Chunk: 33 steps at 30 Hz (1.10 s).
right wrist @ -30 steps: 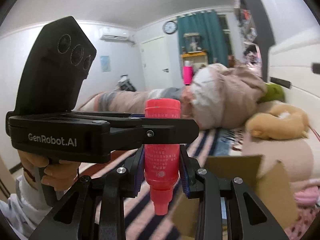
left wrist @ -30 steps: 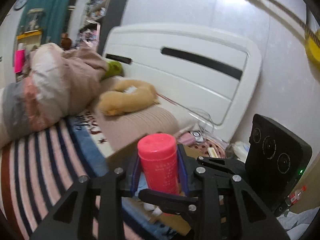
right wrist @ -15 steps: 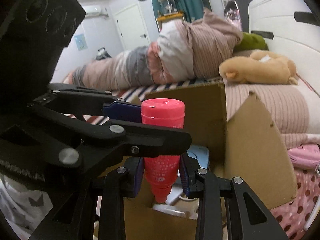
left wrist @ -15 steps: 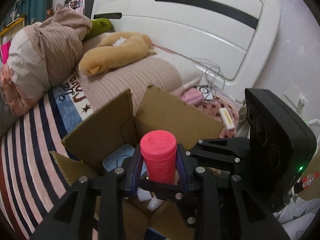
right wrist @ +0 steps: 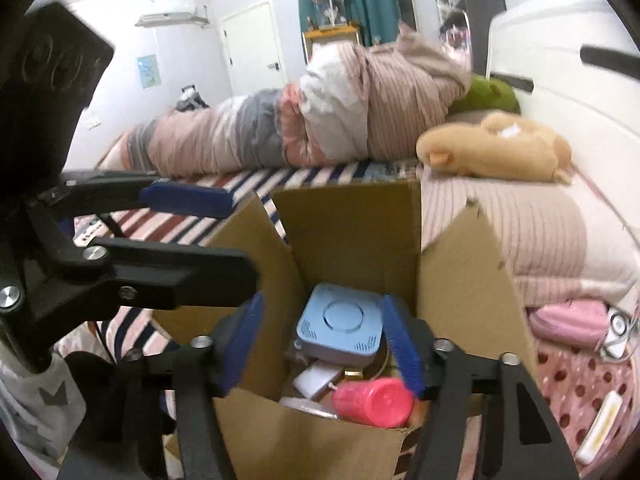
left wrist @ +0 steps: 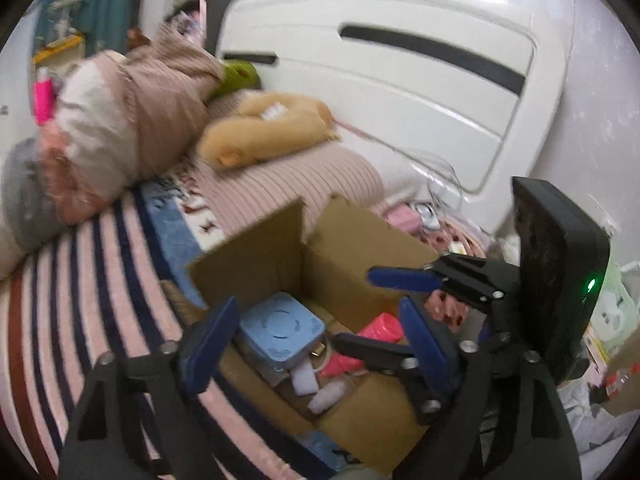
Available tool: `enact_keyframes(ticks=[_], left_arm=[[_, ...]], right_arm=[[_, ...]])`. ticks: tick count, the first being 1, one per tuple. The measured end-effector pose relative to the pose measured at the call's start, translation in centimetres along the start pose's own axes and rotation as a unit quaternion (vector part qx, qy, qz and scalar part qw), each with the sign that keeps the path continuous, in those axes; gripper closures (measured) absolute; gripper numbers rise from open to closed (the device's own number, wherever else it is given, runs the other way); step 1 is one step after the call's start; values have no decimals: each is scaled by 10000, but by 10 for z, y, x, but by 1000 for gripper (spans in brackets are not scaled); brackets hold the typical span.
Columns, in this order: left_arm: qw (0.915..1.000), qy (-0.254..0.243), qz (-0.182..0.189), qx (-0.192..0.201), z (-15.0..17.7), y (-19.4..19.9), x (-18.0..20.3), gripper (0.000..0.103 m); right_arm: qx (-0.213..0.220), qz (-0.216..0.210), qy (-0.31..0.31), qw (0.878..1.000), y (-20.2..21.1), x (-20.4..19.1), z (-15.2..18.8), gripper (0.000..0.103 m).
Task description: Organize rigid objects
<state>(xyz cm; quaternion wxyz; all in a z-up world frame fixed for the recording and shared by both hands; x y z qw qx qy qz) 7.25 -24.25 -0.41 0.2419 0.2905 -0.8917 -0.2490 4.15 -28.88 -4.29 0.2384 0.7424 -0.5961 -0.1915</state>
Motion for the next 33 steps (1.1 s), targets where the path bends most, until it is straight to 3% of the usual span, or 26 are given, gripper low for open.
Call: enact_keyframes(ticks=[5, 8, 13, 21, 33], left_arm=[[9923, 81, -939, 806, 3, 47, -10, 11], [9810, 223, -1518, 1190, 13, 72, -21, 9], [9661, 484, -2032, 1519, 32, 95, -44, 6], [9584, 823, -2192, 1632, 52, 106, -71, 5], [9567, 814, -2272, 1625, 55, 109, -75, 5]], right_arm=[[654, -172, 292, 9973, 32, -15, -21, 12], [1013, -132, 492, 9936, 48, -24, -30, 9], [1284, -256, 470, 9903, 58, -32, -34, 9], [1282, -286, 440, 9904, 53, -33, -29, 9], [1198, -355, 328, 9916, 48, -29, -29, 9]])
Point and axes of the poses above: each gripper's, at about its wrist camera, not at the fingertips, and y roughly against the way its jaws point, x to its right, z to its underside, the point moved 9 cm from there along -y, roughly the way its jaws point, and after that the axes turned 13 degrees about z, right-handed, at the moved point
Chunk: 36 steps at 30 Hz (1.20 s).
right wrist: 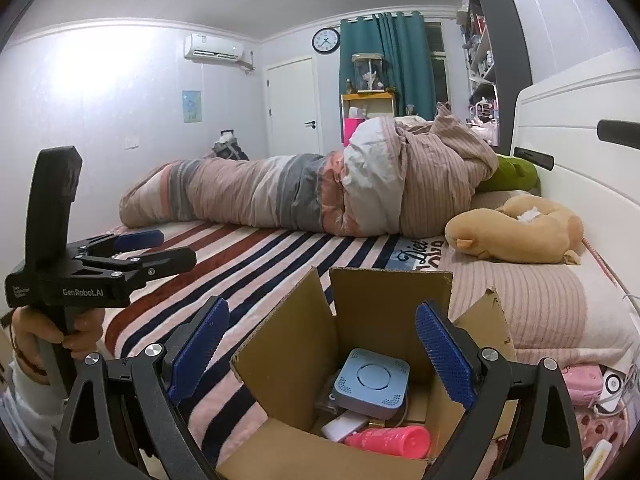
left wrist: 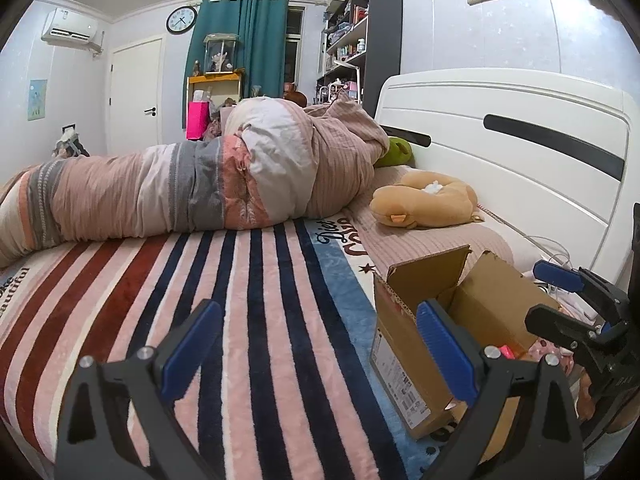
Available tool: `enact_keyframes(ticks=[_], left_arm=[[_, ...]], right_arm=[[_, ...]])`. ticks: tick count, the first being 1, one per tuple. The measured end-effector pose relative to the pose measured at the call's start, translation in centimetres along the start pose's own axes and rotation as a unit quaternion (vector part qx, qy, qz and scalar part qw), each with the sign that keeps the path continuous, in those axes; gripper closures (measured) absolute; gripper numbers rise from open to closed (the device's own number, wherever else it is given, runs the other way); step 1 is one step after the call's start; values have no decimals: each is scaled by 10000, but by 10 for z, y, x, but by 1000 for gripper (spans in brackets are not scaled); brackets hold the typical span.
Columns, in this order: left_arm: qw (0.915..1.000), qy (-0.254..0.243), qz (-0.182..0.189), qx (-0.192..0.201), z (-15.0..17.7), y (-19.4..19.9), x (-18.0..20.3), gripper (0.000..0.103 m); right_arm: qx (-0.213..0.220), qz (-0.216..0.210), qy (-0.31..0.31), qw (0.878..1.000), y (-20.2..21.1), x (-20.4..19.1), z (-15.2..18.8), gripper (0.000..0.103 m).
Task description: Organize rigid objects
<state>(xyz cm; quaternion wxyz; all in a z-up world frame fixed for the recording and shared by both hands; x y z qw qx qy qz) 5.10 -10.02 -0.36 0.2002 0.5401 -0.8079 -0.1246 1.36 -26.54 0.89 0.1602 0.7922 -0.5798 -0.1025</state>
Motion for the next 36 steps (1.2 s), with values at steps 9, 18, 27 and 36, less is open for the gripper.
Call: enact_keyframes(ticks=[9, 18, 27, 36], left_arm=[[10000, 1, 6, 8, 0, 1, 0, 5], [10000, -35, -19, 19, -1, 3, -6, 5], [10000, -66, -16, 59, -4, 7, -8, 5], [9999, -76, -31, 59, -5, 8, -9, 5]], right_arm=[[31, 46, -107, 9999, 4, -6, -1, 9], [35, 52, -113, 9999, 5, -5, -1, 9], [38, 73, -116, 9999, 5, -6, -2, 9], [32, 82, -126, 9999, 6, -6, -3, 9]])
Point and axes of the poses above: each gripper's, at about its wrist camera, not at the fingertips, and y roughly against the way its jaws point, x to its right, z to its underside, the point moved 9 cm from there along -y, roughly the way its jaws point, and after that the axes turned 13 degrees about z, right-handed, at the moved point
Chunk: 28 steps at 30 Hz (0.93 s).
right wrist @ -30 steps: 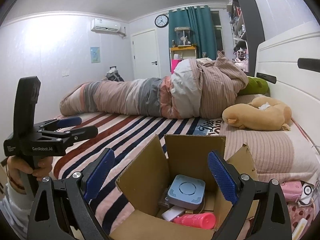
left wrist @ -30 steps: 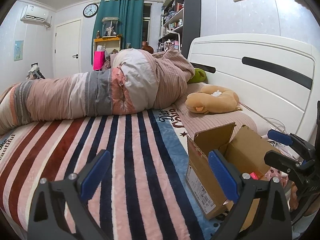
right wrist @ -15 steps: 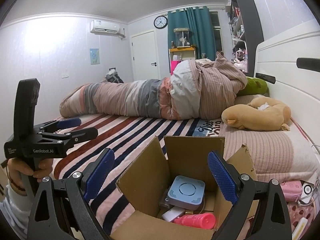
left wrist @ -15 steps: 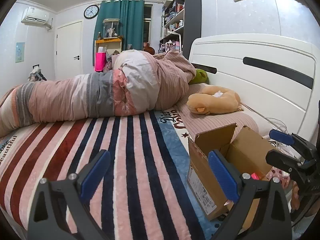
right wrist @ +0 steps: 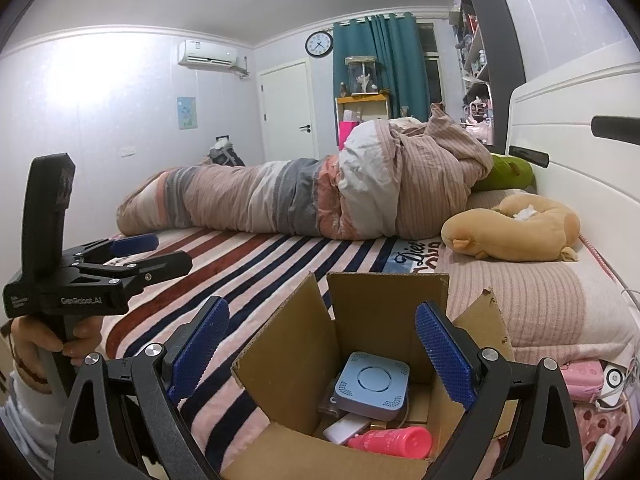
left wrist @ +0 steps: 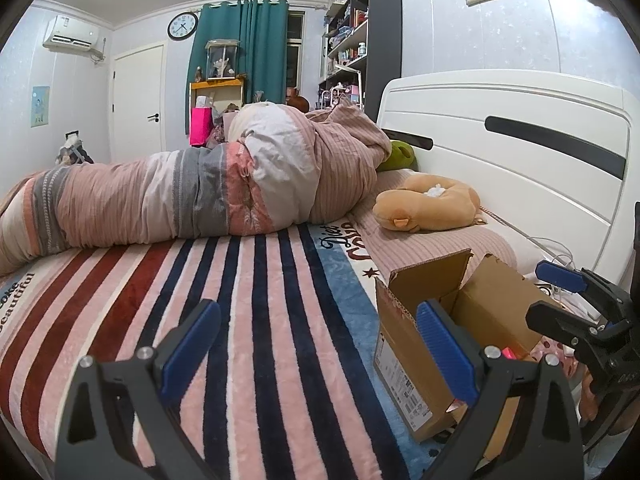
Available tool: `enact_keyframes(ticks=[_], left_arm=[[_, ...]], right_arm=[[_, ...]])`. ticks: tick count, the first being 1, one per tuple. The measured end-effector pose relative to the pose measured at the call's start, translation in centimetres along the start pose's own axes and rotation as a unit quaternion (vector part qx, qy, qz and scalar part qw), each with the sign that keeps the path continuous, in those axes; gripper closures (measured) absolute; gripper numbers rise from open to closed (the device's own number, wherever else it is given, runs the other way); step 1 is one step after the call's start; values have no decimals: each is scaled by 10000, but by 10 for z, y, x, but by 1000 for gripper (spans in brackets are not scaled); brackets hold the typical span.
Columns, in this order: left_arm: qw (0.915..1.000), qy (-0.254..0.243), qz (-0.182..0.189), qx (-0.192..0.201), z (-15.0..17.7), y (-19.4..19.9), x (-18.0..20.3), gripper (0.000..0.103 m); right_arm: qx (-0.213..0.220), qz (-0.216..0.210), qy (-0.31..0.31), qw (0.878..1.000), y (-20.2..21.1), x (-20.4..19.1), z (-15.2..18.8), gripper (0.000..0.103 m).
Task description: Organize rigid objects
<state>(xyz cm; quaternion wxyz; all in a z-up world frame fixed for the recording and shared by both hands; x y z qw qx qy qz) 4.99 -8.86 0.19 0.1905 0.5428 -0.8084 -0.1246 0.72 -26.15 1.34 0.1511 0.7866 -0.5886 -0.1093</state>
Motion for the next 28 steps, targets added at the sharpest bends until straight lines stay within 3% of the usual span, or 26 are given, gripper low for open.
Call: enact_keyframes(ticks=[28], left_arm=[[10000, -7, 7, -27, 1, 1, -2, 5]], right_arm=[[-23, 36, -49, 10000, 2, -10, 0, 9]])
Point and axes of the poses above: each gripper's, at about its wrist camera, not at the fingertips, and y roughly against the way its jaws point, x to its right, z to its underside, the point moved 9 cm from there along -y, roughly the way its jaws point, and after that the axes turned 13 degrees about z, right-handed, at the moved point
